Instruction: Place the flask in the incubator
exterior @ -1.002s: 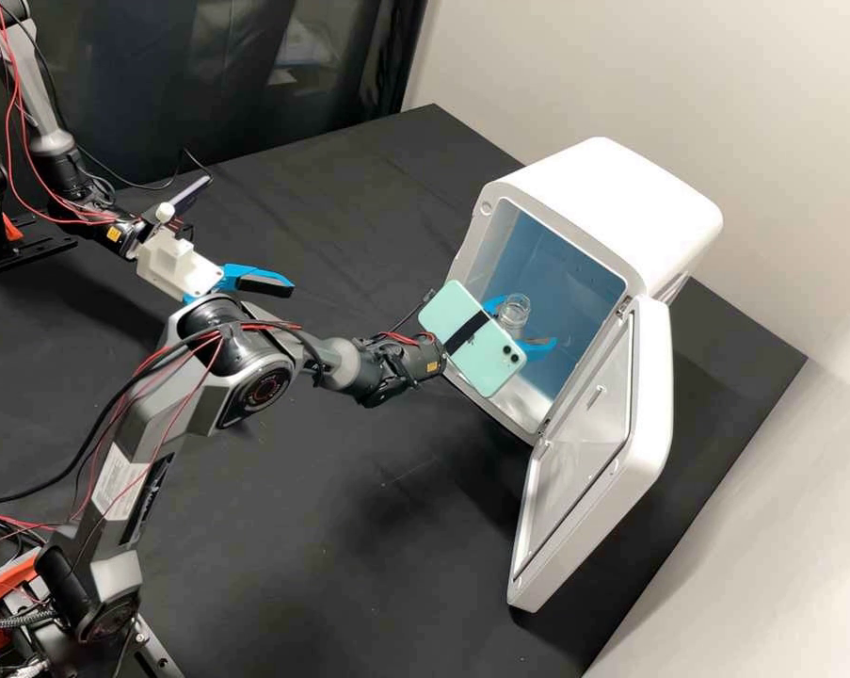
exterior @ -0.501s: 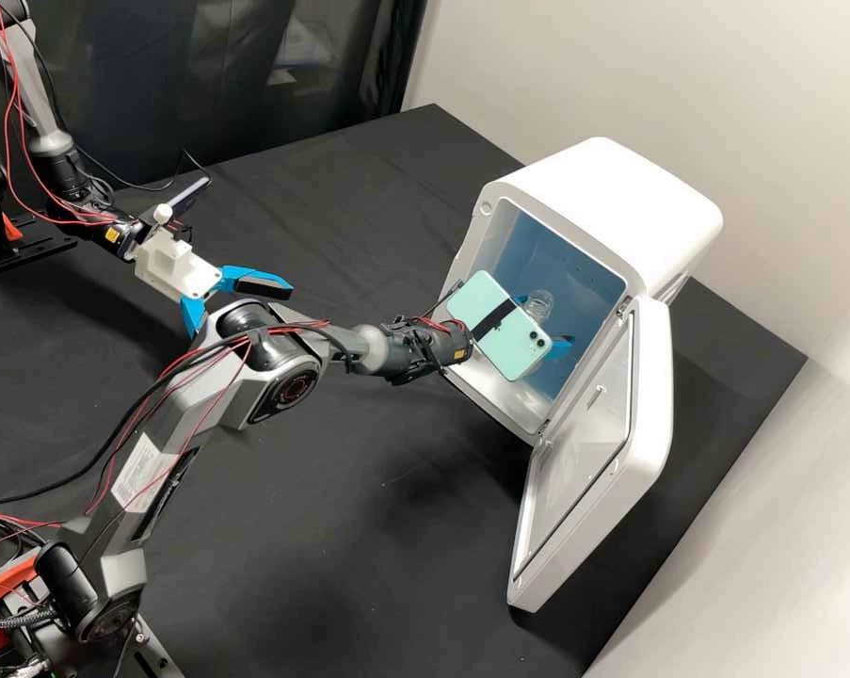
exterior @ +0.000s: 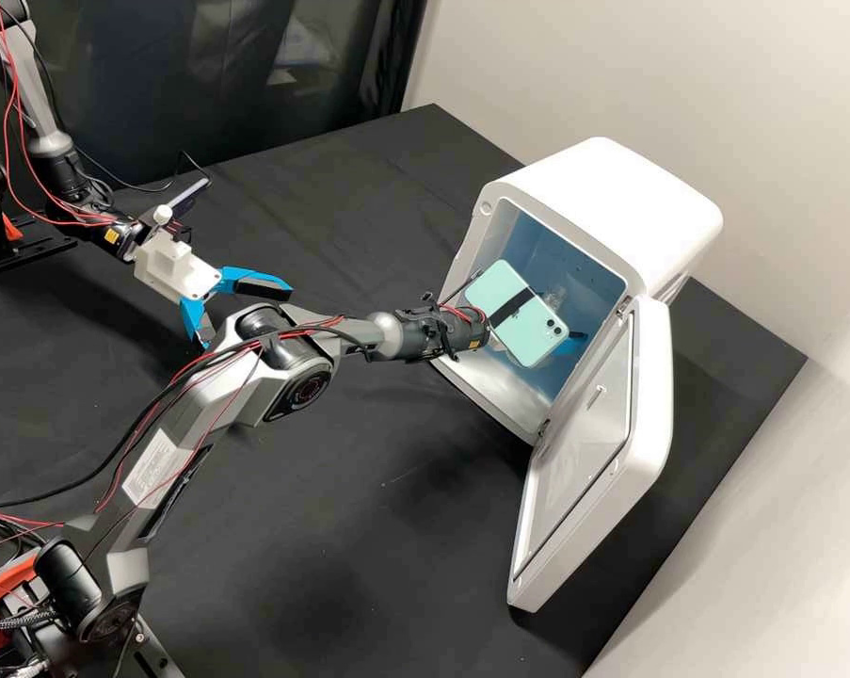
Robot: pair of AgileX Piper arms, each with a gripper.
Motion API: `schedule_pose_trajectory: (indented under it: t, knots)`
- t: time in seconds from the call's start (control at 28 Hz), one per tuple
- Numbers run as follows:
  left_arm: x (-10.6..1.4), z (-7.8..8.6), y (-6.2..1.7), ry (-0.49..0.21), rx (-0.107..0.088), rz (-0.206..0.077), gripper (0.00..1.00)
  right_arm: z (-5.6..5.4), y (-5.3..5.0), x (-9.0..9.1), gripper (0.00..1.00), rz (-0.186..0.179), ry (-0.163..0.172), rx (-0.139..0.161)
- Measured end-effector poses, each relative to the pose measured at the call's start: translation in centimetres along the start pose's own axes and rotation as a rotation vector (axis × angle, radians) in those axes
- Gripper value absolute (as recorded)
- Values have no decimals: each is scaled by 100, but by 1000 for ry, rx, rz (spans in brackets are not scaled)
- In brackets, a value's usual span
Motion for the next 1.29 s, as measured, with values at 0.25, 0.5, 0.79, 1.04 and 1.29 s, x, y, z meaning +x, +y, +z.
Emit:
schedule_pose_trajectory:
  t: [0.25,0.5,0.79,1.04,1.29]
  knots:
    - [2,24,-5,-8,1,-2,100,17,-116,158,0,-22,-43,-15]
    - [2,29,-7,-10,1,-2,100,64,-270,297,0,-52,-85,-54]
    - [2,29,-7,-10,1,-2,100,39,-456,341,0,-92,-94,-86]
    - [3,41,-10,-14,2,-3,100,99,-572,382,0,-110,-106,-109]
    - [3,49,-11,-16,2,-4,100,82,-595,375,0,-108,-107,-111]
